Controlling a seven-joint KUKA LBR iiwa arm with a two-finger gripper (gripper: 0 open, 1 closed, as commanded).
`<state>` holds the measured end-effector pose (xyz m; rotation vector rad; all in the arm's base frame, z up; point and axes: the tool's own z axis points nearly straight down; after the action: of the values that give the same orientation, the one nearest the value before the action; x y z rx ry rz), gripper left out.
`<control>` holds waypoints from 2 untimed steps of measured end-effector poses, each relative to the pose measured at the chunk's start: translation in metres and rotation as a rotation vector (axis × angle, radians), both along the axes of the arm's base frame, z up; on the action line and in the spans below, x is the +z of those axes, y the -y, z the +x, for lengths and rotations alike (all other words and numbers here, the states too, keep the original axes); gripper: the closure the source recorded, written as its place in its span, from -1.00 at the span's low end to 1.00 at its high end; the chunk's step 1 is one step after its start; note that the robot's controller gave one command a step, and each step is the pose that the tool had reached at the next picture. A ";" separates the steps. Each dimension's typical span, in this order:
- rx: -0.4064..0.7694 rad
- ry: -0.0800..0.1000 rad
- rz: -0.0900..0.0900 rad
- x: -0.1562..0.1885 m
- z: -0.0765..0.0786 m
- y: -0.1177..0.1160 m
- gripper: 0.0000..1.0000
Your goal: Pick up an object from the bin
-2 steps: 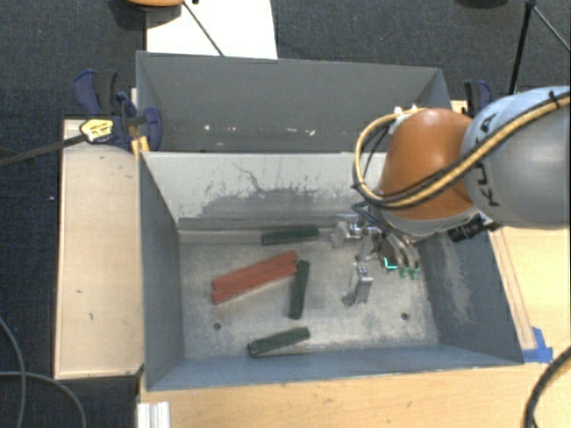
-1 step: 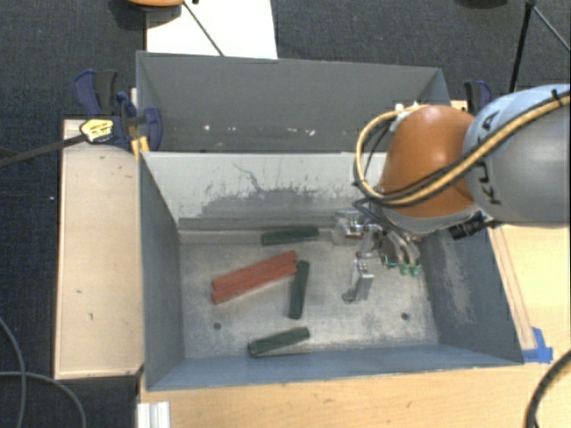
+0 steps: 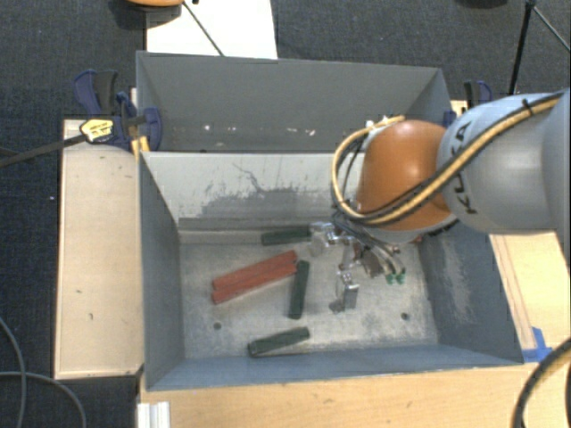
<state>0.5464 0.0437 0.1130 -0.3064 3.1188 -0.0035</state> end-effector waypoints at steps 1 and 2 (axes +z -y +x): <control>0.166 -0.007 0.001 -0.035 0.004 -0.043 -1.00; 0.272 -0.008 0.001 -0.039 -0.001 -0.062 -1.00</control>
Offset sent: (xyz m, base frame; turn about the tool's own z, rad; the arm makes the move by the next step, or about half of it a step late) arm -0.0063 0.0729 -0.0371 -0.3972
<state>0.5451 0.1060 0.0735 -0.7283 3.0559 0.0012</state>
